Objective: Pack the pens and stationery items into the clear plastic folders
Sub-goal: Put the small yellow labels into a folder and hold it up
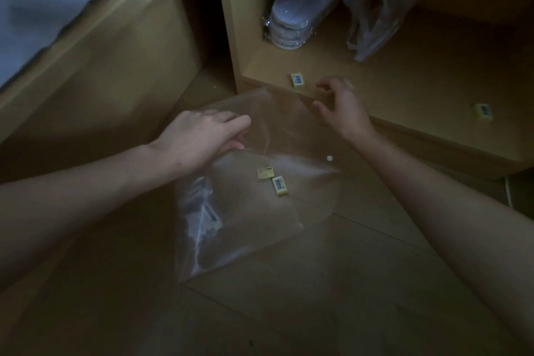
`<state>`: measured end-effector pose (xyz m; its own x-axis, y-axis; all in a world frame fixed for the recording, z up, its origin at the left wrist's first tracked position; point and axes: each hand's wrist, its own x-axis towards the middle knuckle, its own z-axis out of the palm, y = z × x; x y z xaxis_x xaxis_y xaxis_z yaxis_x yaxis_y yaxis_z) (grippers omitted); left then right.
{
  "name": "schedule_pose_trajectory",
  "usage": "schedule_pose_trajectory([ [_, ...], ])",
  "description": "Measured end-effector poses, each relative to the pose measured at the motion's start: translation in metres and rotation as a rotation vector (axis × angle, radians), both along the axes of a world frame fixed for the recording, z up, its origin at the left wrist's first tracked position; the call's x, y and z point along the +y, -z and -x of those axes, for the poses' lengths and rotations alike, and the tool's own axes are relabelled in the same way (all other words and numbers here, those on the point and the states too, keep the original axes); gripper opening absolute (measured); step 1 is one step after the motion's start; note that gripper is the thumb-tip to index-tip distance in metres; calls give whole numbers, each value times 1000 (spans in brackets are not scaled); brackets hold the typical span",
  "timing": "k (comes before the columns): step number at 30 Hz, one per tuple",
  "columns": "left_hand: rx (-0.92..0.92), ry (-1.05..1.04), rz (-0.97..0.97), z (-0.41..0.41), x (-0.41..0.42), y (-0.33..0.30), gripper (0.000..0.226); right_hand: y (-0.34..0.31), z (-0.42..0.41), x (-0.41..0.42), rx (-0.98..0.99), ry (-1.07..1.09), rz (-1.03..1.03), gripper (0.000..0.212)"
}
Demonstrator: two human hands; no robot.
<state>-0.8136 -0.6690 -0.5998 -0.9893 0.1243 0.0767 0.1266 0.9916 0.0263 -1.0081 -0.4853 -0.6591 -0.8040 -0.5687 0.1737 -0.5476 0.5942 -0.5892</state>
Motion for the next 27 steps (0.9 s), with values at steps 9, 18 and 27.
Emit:
schedule_pose_trajectory([
  [9, 43, -22, -51, -15, -6, 2, 34, 5, 34, -50, -33, -130, -166, 61],
  [18, -12, -50, -27, -20, 2, -1, 38, 13, 22, -42, 46, -101, -90, 40],
  [27, -52, -22, 7, -16, 15, -5, 41, -14, -35, 1, -96, -135, 239, 29],
])
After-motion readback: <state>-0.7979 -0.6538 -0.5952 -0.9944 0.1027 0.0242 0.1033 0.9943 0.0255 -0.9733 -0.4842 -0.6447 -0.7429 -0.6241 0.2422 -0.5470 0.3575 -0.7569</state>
